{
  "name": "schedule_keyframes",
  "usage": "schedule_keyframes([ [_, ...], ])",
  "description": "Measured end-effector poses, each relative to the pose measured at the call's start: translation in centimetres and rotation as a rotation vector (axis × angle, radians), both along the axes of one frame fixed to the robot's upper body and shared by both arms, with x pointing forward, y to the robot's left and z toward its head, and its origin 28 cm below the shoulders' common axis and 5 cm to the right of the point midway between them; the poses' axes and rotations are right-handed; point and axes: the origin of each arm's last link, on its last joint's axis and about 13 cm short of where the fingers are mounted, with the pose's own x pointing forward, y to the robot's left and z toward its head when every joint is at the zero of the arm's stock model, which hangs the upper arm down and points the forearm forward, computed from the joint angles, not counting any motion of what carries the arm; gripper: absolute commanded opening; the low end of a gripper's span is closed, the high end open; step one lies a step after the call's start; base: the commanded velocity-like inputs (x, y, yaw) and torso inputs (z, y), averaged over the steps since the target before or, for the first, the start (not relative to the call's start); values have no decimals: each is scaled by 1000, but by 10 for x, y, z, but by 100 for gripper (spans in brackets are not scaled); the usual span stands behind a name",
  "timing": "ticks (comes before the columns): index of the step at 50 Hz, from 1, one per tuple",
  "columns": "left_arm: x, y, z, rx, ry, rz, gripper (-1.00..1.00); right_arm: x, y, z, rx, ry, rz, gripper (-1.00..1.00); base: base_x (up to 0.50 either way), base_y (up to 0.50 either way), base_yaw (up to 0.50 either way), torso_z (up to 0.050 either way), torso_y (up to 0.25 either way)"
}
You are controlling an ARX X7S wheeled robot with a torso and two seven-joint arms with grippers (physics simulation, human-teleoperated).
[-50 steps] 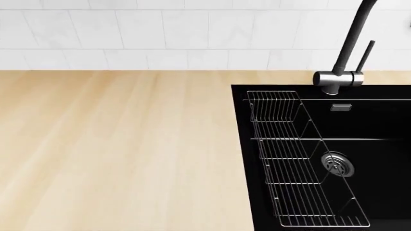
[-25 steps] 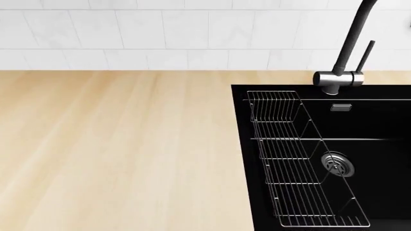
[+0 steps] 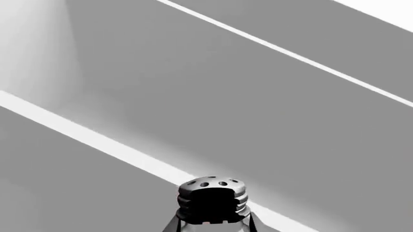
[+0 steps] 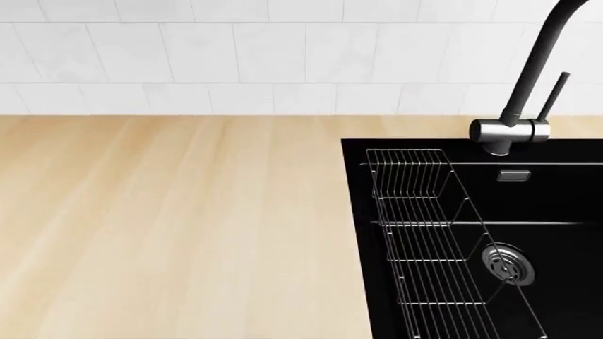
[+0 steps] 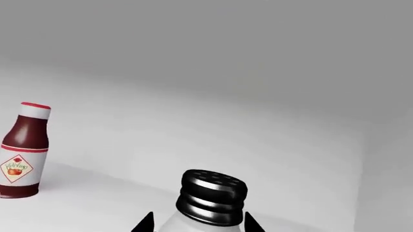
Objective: Pick and place the shaker into the drawer. Then close the cabinet.
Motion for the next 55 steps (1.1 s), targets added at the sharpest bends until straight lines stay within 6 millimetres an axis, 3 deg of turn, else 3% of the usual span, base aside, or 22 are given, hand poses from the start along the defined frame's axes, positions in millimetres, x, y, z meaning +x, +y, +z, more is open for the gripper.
schedule_keyframes([
  [15,7,0,-4,9,27,-1,-100,3,1,1,5,-35,-42,-100,3,0,1,0,0],
  [20,9,-1,-5,15,36,-3,-100,-7,3,17,-32,-107,-62,-100,0,0,0,0,0],
  [30,10,-2,-8,21,46,-5,-100,-46,16,57,-112,-286,-42,-100,0,0,0,0,0],
  [41,13,-3,-13,26,60,-6,-100,-65,23,65,-147,-365,-30,-100,-480,-1,0,0,0],
  [55,15,-4,-19,34,68,-4,-100,-72,29,62,-163,-383,-6,-100,-500,-1,0,0,0],
])
